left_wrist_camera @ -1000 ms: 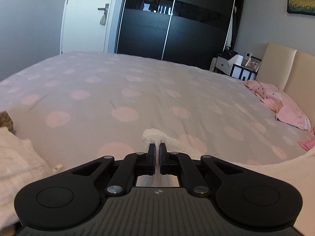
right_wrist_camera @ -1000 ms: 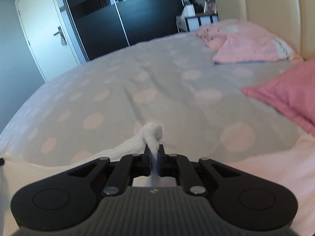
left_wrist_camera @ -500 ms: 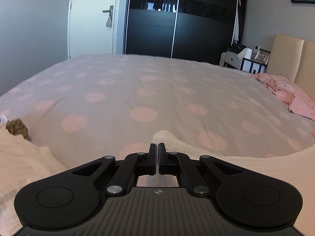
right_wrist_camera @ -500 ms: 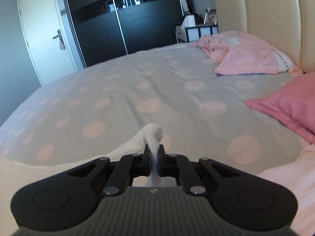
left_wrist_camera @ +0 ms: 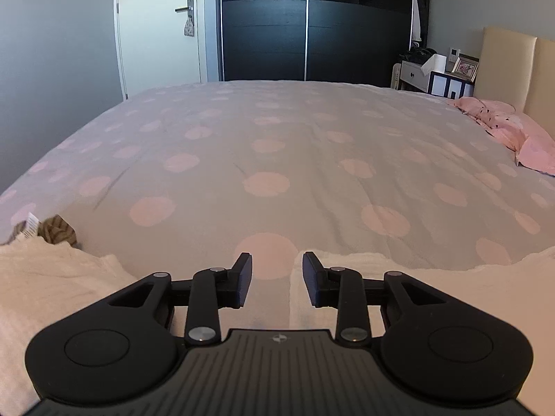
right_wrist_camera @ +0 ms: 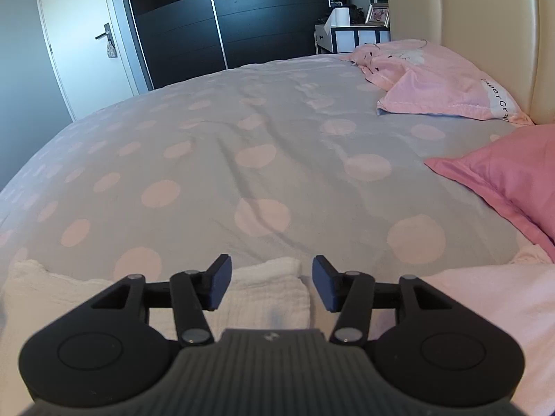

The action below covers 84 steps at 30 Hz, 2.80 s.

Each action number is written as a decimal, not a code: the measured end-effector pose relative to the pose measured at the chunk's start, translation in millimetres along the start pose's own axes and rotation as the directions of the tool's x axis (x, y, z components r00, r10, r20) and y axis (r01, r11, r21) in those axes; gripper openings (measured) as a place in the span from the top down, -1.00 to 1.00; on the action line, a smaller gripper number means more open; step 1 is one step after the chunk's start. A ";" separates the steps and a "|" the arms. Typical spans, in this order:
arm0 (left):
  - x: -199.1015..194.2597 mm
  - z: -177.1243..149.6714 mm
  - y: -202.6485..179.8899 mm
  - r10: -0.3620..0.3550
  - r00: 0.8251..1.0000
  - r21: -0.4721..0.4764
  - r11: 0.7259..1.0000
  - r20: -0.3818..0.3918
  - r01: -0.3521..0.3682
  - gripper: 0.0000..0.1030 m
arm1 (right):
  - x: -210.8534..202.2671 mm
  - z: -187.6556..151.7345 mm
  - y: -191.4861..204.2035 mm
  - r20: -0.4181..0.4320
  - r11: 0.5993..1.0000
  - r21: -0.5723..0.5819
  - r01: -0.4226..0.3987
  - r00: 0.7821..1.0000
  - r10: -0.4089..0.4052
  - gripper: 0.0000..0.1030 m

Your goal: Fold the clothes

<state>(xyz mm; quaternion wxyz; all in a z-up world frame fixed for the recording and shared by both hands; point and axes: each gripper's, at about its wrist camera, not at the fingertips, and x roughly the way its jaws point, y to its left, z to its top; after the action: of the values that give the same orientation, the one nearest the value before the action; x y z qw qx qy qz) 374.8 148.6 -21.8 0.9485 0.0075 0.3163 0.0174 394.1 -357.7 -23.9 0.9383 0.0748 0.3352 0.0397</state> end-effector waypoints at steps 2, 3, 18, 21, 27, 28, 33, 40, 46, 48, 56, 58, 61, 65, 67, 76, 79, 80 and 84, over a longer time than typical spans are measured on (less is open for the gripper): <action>-25.0 11.0 1.8 0.020 0.999 0.012 1.000 0.026 -0.020 0.20 | -17.4 4.5 1.7 0.011 1.000 0.002 -0.010 1.000 0.010 -0.11; -39.2 17.9 3.5 0.023 0.999 0.018 1.000 0.027 -0.024 0.18 | -29.1 7.7 3.6 0.018 1.000 0.010 -0.019 1.000 0.019 -0.11; -261.2 -7.5 67.4 0.157 0.987 0.202 0.968 -0.027 -0.149 -0.23 | -217.8 -3.2 67.5 -0.035 0.969 -0.024 -0.247 0.969 0.246 -0.39; -275.8 -40.8 83.9 0.184 0.980 0.244 0.957 -0.080 -0.160 -0.23 | -247.0 -32.8 79.7 -0.110 0.953 -0.093 -0.287 0.955 0.276 -0.45; -285.6 -96.0 116.5 0.271 0.952 0.350 0.914 -0.144 -0.207 -0.24 | -281.2 -100.3 92.1 -0.258 0.918 -0.209 -0.338 0.924 0.281 -0.47; -287.9 -103.2 122.1 0.263 0.954 0.349 0.915 -0.142 -0.201 -0.24 | -285.4 -111.4 93.2 -0.274 0.911 -0.236 -0.338 0.923 0.271 -0.47; -294.5 -137.0 134.9 0.266 0.957 0.431 0.881 -0.112 -0.194 -0.42 | -290.9 -157.6 75.9 -0.341 0.928 -0.148 -0.342 0.898 0.276 -0.48; -260.2 -174.6 128.3 0.407 0.913 0.668 0.690 -0.038 -0.279 -0.42 | -274.1 -189.9 80.8 -0.402 0.948 -0.039 -0.317 0.873 0.276 -0.48; -237.6 -177.3 110.8 0.353 0.935 0.809 0.539 0.036 -0.235 -0.13 | -265.0 -196.3 98.1 -0.412 0.944 -0.008 -0.331 0.861 0.299 -0.51; -232.6 -180.6 100.9 0.328 0.945 0.850 0.494 0.013 -0.183 0.07 | -261.4 -199.3 102.3 -0.425 0.944 -0.020 -0.330 0.857 0.291 -0.51; -247.3 -156.7 93.0 0.276 0.952 0.766 0.638 -0.136 -0.075 0.90 | -256.8 -201.7 102.8 -0.440 0.947 -0.024 -0.319 0.854 0.277 -0.51; -268.1 -137.0 91.9 0.228 0.957 0.681 0.731 -0.181 -0.045 0.90 | -256.9 -201.2 100.0 -0.442 0.950 -0.016 -0.311 0.855 0.272 -0.51; -301.3 -103.2 89.9 0.036 0.951 0.472 0.874 -0.306 0.118 0.90 | -257.5 -200.1 95.9 -0.444 0.954 -0.005 -0.300 0.855 0.266 -0.51; -346.0 -74.0 60.1 -0.188 0.905 0.314 0.895 -0.381 0.318 0.90 | -263.5 -195.6 92.8 -0.433 0.950 0.008 -0.313 0.855 0.286 -0.51; -364.0 -65.7 39.5 -0.288 0.870 0.242 0.882 -0.399 0.403 0.90 | -268.4 -192.5 92.4 -0.420 0.945 0.014 -0.328 0.856 0.303 -0.52; -371.2 -91.7 -70.5 -0.516 0.742 0.049 0.806 -0.428 0.590 0.90 | -294.2 -192.0 75.9 -0.390 0.926 0.056 -0.373 0.846 0.364 -0.52; -363.8 -109.0 -100.3 -0.566 0.715 -0.027 0.791 -0.410 0.611 0.91 | -298.6 -198.2 65.3 -0.392 0.918 0.105 -0.383 0.832 0.392 -0.52; -361.2 -115.0 -110.3 -0.581 0.706 -0.050 0.785 -0.404 0.617 0.91 | -298.9 -201.3 60.5 -0.396 0.913 0.139 -0.383 0.824 0.406 -0.52; -338.0 -147.9 -146.3 -0.590 0.693 -0.069 0.779 -0.413 0.623 0.91 | -297.3 -216.9 37.1 -0.395 0.885 0.297 -0.359 0.797 0.456 -0.52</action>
<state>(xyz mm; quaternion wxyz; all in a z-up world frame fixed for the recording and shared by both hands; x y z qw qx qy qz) 20.0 -9.9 59.0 0.8106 -0.0649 0.4942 -0.3074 25.9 -333.5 1.8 0.7896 0.2310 0.5229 0.2231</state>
